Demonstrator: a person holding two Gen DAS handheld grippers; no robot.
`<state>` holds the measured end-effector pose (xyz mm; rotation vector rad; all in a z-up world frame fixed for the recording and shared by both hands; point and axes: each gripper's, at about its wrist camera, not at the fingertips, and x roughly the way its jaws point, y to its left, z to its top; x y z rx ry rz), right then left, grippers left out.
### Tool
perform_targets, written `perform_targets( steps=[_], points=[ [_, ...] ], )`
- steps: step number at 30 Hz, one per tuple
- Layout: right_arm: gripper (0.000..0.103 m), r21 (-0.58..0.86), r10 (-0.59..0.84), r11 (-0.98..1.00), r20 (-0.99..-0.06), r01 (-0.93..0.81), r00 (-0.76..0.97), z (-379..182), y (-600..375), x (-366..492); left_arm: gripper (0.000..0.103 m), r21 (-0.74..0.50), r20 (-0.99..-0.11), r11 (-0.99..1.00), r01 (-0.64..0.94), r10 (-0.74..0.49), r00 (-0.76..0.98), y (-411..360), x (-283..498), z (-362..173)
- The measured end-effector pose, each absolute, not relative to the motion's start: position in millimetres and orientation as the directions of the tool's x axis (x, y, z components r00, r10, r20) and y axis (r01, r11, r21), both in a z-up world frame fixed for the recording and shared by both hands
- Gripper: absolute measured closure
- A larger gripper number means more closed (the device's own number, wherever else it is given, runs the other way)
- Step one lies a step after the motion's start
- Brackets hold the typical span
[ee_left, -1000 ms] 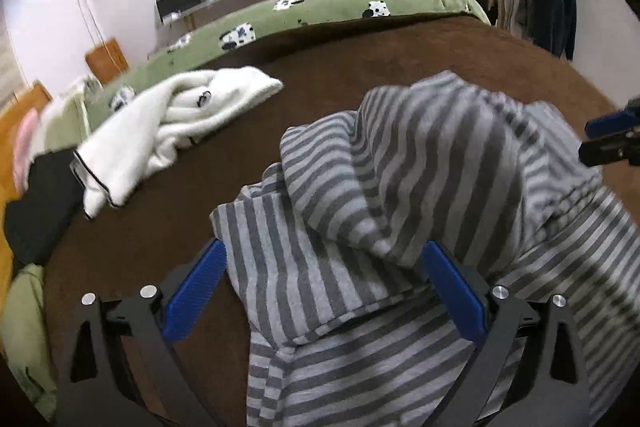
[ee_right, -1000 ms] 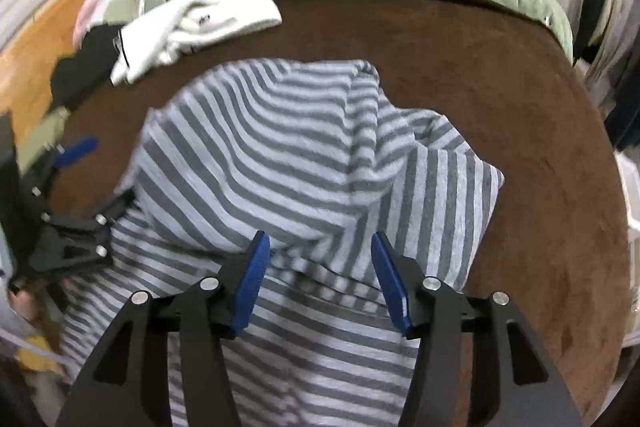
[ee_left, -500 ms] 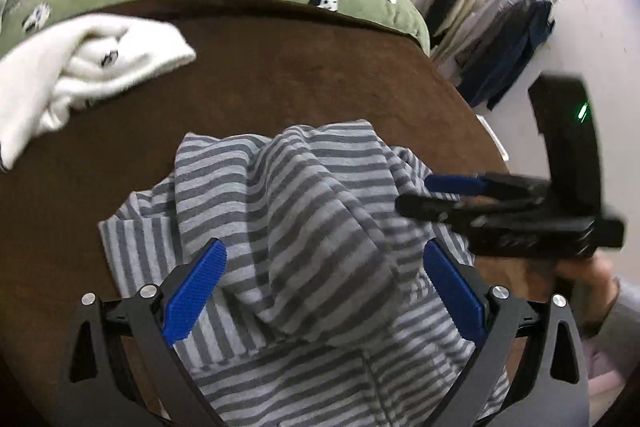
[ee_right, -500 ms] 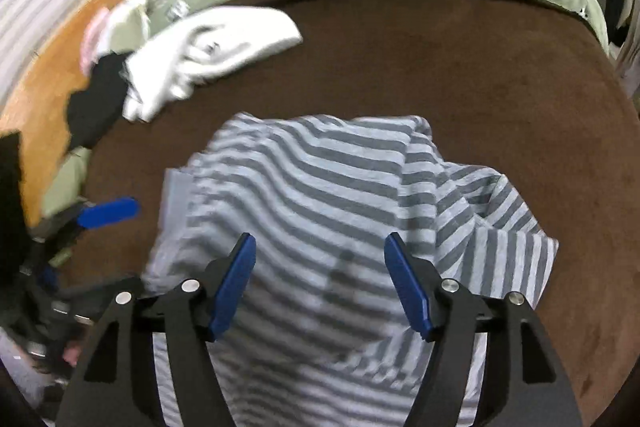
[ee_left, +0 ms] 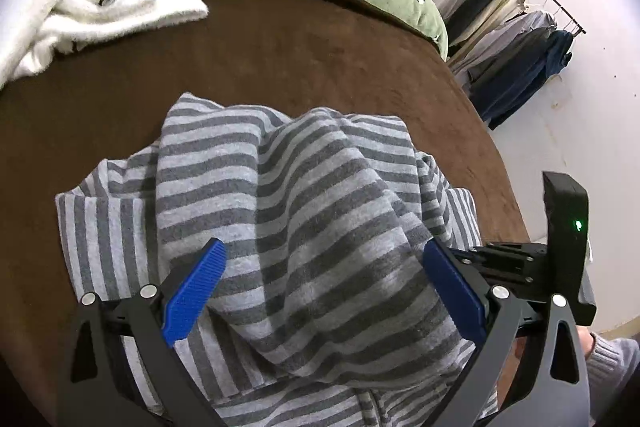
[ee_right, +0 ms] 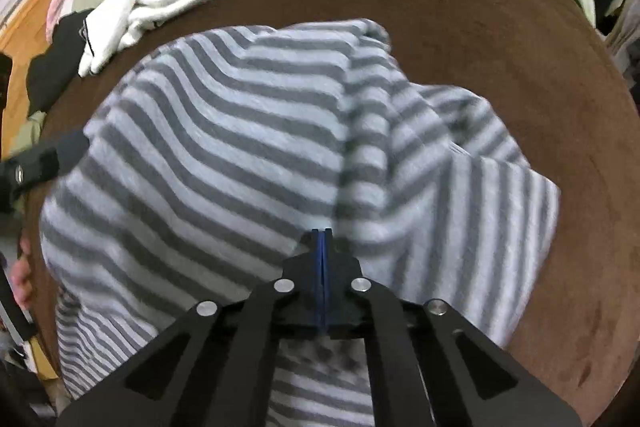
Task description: Fold large clothes
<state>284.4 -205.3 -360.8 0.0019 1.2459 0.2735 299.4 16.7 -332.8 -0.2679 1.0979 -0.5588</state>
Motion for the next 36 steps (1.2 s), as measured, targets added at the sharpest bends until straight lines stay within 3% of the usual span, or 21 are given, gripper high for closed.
perform_targets(
  steps=[7, 8, 9, 11, 12, 25, 30, 36],
  points=[
    [0.097, 0.222, 0.253, 0.965, -0.928, -0.139, 0.274, -350, -245, 261, 0.007, -0.472, -0.779, 0.832, 0.291, -0.549, 0.304, 16, 295, -345],
    [0.092, 0.228, 0.259, 0.964, -0.92, -0.136, 0.294, -344, -247, 260, 0.007, -0.47, -0.779, 0.833, 0.292, -0.547, 0.306, 16, 295, -344],
    [0.078, 0.231, 0.264, 0.963, -0.91, -0.139, 0.321, -337, -248, 261, 0.007, -0.469, -0.779, 0.833, 0.293, -0.547, 0.308, 17, 294, -343],
    [0.062, 0.238, 0.276, 0.96, -0.894, -0.148, 0.352, -329, -245, 266, 0.007, -0.466, -0.781, 0.836, 0.29, -0.543, 0.31, 17, 293, -342],
    [0.062, 0.241, 0.283, 0.958, -0.886, -0.157, 0.366, -326, -242, 270, 0.007, -0.464, -0.782, 0.837, 0.289, -0.541, 0.31, 17, 292, -342],
    [0.062, 0.225, 0.293, 0.948, -0.895, -0.226, 0.337, -355, -197, 315, 0.007, -0.417, -0.797, 0.857, 0.302, -0.505, 0.332, 13, 290, -335],
    [0.085, 0.217, 0.292, 0.945, -0.898, -0.246, 0.328, -361, -189, 320, 0.007, -0.419, -0.796, 0.86, 0.292, -0.502, 0.337, 16, 289, -336],
    [0.097, 0.226, 0.304, 0.941, -0.892, -0.252, 0.334, -355, -192, 317, 0.007, -0.421, -0.799, 0.863, 0.28, -0.499, 0.335, 19, 288, -338]
  ],
)
